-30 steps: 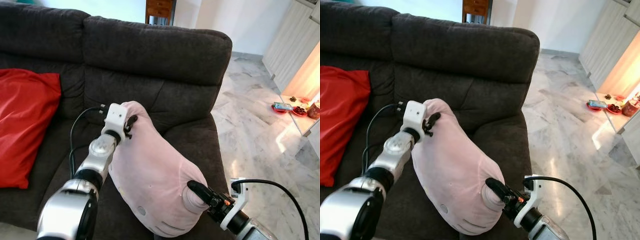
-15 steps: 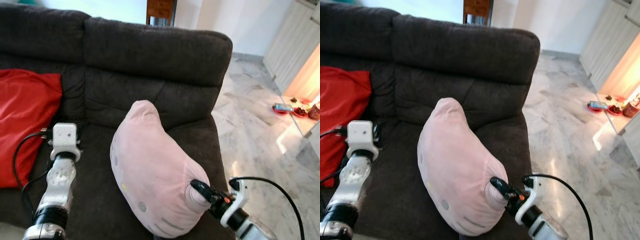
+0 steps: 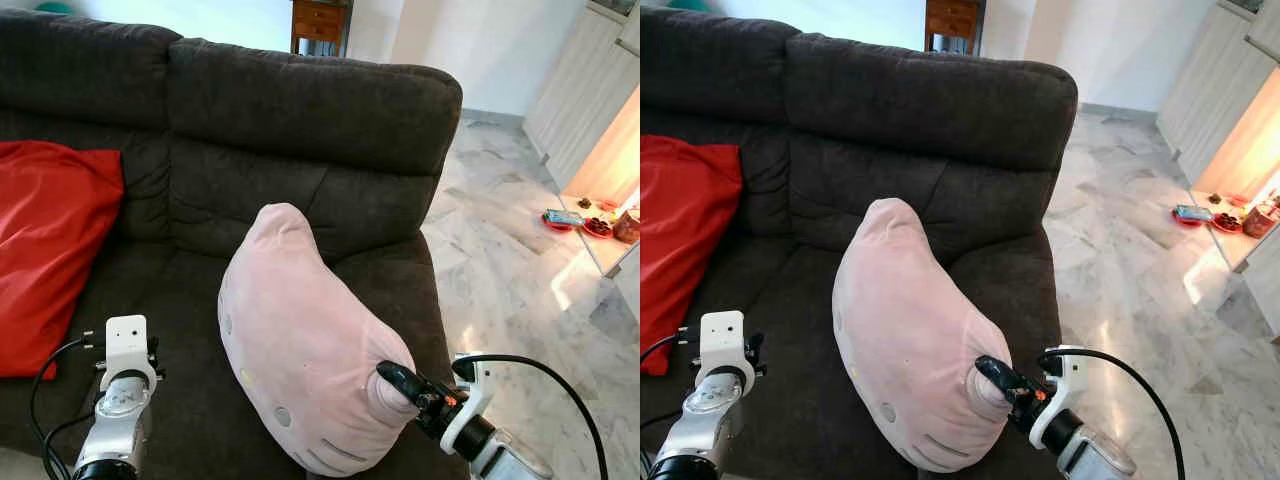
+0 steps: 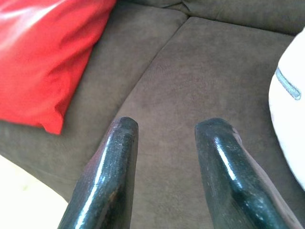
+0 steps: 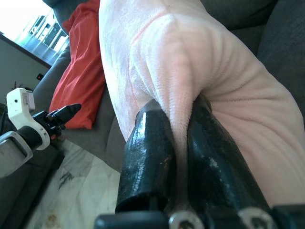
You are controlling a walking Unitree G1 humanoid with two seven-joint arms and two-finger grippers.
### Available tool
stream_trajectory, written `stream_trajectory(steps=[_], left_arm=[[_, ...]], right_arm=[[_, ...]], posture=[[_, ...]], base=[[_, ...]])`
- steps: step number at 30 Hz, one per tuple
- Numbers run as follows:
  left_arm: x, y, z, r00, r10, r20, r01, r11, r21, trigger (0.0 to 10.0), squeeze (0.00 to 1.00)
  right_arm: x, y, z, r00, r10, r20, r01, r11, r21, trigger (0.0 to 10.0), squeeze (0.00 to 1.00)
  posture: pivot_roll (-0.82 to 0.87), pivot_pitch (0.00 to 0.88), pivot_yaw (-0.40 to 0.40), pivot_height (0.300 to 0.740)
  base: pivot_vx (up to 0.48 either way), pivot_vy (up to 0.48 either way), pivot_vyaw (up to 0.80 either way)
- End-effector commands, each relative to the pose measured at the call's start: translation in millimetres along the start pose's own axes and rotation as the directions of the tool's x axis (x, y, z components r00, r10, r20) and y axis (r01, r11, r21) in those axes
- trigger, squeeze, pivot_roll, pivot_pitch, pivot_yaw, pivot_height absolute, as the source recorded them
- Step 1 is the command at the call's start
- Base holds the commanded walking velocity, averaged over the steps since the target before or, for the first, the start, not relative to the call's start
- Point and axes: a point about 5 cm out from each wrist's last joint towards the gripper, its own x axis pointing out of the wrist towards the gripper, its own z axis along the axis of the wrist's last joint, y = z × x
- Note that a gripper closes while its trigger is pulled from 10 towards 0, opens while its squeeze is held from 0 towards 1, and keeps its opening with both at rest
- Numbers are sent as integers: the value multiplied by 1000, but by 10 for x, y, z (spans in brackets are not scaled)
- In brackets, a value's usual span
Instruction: Move the pillow to the sofa from floor
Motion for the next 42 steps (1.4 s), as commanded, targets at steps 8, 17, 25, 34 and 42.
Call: stream_trajectory(steps=[8,17,25,34,42], left_arm=[[52,-16,-182,987,-56,-153,59,998,17,10000,0],[132,-244,-1,939,-329,-101,328,944,-28,10000,0],[151,-316,-2,884,-437,-168,447,894,30,10000,0],[253,-369,305,951,-308,-18,308,951,-6,10000,0],[293,-403,573,974,-195,114,206,973,-100,10000,0]], right_arm=[[-54,59,153,998,50,26,-49,998,-33,10000,0],[-130,101,102,997,77,-5,-77,997,-28,10000,0],[-152,123,75,997,78,-19,-79,997,-24,10000,0],[-174,178,76,995,70,-73,-75,995,-66,10000,0],[-79,376,367,994,12,-104,-36,972,-233,10000,0]], posture=[[56,0,-94,740],[37,0,-94,740],[31,0,-96,740],[24,0,-94,740],[3,0,-88,740]], base=[[0,0,0],[0,0,0],[0,0,0],[0,0,0],[0,0,0]])
